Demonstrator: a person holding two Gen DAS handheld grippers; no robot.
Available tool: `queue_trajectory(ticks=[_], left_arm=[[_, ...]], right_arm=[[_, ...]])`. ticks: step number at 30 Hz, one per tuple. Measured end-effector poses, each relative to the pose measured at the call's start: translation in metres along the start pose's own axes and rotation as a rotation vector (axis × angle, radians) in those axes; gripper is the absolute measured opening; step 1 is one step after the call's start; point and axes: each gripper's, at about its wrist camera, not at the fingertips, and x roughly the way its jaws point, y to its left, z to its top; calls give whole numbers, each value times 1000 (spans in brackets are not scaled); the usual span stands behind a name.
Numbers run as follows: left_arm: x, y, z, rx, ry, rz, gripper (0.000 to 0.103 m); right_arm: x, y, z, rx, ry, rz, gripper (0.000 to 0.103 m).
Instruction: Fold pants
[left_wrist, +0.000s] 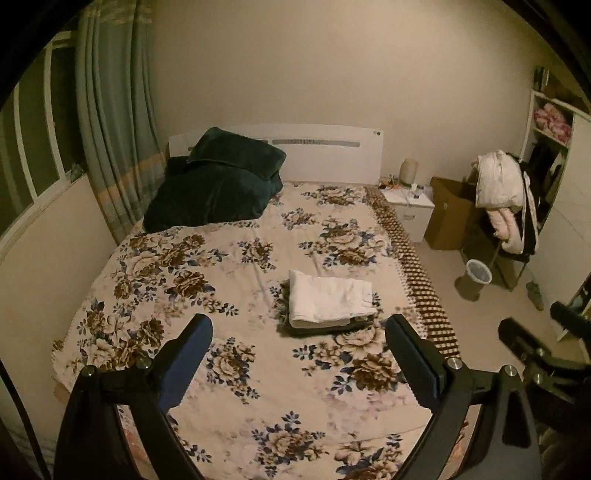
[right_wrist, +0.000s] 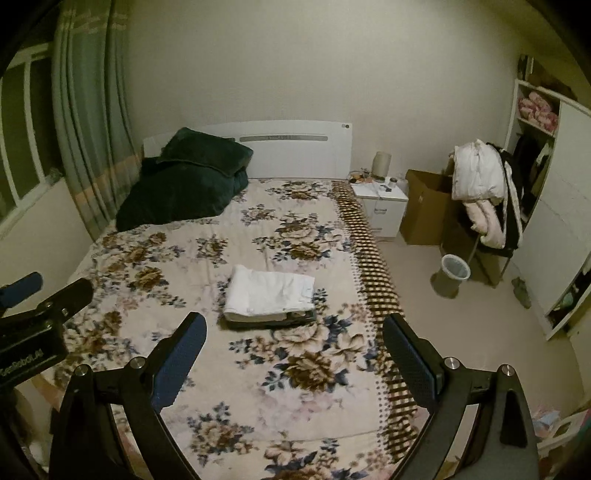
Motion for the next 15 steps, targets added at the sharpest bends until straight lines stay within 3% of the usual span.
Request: queue_trajectory(ticks=[7,8,11,15], left_arm=[[-11,-7,-7,11,-30,8,97],[-9,-7,-8,9,-28,8,103],[0,-6,-10,-17,-25,-3,103],[18,-7,-9,-33,-33,38,103]], right_arm=[[-27,-5,-4,3,-12,14,101],[-26,-6,-2,2,-19,10,102],[-12,-8,3,0,-29,-5,102],[22,-13,8,12,-24,-20,102]])
